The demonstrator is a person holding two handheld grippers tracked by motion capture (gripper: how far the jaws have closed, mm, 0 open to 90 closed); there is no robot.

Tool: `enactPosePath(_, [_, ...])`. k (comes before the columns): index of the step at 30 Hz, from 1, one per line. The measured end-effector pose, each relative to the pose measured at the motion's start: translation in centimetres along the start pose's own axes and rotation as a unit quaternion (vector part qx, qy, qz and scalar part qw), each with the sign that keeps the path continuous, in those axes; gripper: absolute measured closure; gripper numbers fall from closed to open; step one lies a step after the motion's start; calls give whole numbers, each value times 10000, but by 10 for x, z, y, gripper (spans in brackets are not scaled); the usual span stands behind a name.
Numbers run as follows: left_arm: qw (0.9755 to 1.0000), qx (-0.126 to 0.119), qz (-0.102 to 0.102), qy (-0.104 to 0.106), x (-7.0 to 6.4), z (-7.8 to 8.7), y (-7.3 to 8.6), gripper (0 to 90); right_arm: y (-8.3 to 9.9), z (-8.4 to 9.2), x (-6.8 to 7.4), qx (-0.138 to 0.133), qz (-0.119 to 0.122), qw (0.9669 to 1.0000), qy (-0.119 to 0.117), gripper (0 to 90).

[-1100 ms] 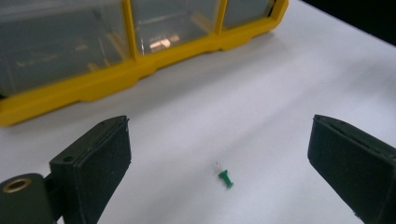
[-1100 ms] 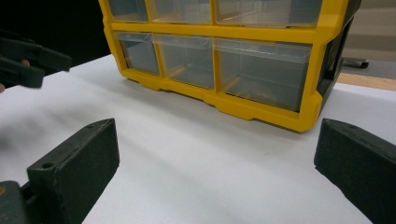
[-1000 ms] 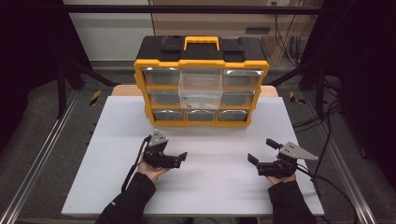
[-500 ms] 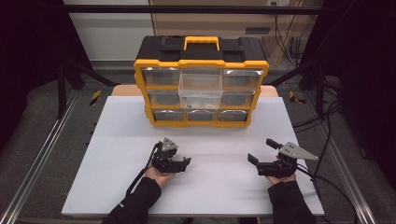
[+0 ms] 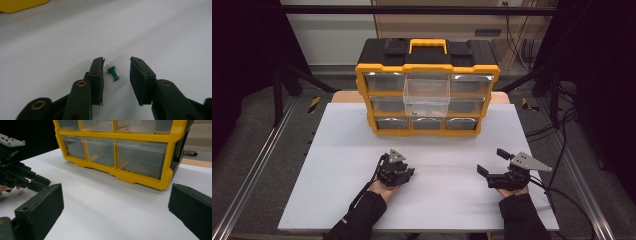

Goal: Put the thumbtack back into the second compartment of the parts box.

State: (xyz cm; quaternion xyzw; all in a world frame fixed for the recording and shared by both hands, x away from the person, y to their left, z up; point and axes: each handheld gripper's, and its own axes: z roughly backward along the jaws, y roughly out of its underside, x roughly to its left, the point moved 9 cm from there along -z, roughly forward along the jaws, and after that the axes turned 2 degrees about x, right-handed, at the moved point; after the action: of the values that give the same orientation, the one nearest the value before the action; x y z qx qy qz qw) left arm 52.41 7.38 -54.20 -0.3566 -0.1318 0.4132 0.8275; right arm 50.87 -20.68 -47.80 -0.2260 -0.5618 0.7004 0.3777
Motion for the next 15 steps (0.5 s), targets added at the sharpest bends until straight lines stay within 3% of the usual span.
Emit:
enactPosePath(8, [9996, -18, -123, -256, -2, -5, 0, 763, 0, 0, 0, 9, -13, 10000, -4, 4])
enactPosePath(15, [9995, -4, -147, -289, 0, -4, 0, 840, 0, 0, 0, 8, -10, 10000, -4, 4])
